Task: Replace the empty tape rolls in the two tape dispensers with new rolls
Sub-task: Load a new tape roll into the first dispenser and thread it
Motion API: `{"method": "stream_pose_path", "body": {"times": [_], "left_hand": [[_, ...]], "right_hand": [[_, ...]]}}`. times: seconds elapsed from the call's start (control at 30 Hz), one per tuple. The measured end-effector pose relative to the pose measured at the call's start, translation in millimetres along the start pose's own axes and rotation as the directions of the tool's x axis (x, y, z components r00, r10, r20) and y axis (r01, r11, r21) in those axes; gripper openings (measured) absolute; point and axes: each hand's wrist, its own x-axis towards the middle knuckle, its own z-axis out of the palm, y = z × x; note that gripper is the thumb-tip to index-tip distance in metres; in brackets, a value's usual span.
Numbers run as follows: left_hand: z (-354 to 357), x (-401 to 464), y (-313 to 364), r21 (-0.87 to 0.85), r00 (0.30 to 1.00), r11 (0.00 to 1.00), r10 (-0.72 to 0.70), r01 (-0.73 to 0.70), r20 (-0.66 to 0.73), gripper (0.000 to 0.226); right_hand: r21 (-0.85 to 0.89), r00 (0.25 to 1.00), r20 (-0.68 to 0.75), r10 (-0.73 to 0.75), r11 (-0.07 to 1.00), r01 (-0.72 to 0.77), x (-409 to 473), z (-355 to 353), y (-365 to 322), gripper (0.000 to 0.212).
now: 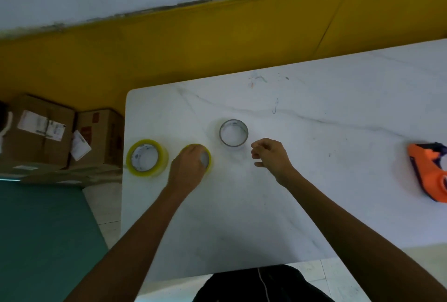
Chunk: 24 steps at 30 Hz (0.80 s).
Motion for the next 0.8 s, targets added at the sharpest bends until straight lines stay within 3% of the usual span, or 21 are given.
{"method": "stream_pose_path", "body": {"times": [0.13, 0.27, 0.37, 0.47, 0.53, 0.6, 0.7, 0.8], "left_hand": [[0, -22, -29, 0.014, 0.99, 0.995, 0.094, -0.096, 0.105, 0.051], [9, -34, -41, 0.243, 0.954, 0.944, 0.16, -0.222, 0.253, 0.056], [9, -33, -35, 0.346, 0.955, 0.903, 0.177, -0.254, 0.237, 0.047], [3, -28, -24, 0.337, 0.98, 0.928, 0.106, -0.159, 0.171, 0.039], [-7, -25, -13, 0.164, 0.996, 0.986, -0.002, -0.013, 0.09, 0.032], [-19, -16, -6, -0.083, 0.983, 0.98, -0.177, 0.181, 0.057, 0.034], [-48, 1, 8, -0.49, 0.952, 0.816, -0.272, 0.306, 0.141, 0.019], [-76, 14, 32, -0.641, 0.956, 0.71, -0.221, 0.292, 0.192, 0.018]], "right_hand": [[-0.01, 1.0, 0.008, 0.017, 1.0, -0.017, 4, -2, 0, 0.018], [-0.017, 0.999, 0.015, 0.036, 0.999, -0.036, 0, 8, 9, 0.02], [-0.027, 0.999, 0.019, 0.037, 0.999, -0.036, -4, 12, 12, 0.019], [-0.039, 1.0, 0.011, 0.021, 0.999, -0.021, -9, 11, 6, 0.018], [-0.028, 1.0, 0.013, -0.003, 1.0, 0.003, -13, 10, -4, 0.018], [-0.01, 0.998, 0.032, -0.052, 0.999, 0.053, -19, 10, -17, 0.018], [0.057, 0.985, 0.095, -0.143, 0.989, 0.138, -29, 17, -43, 0.019], [0.102, 0.961, 0.144, -0.234, 0.97, 0.221, -44, 24, -74, 0.022]]}}
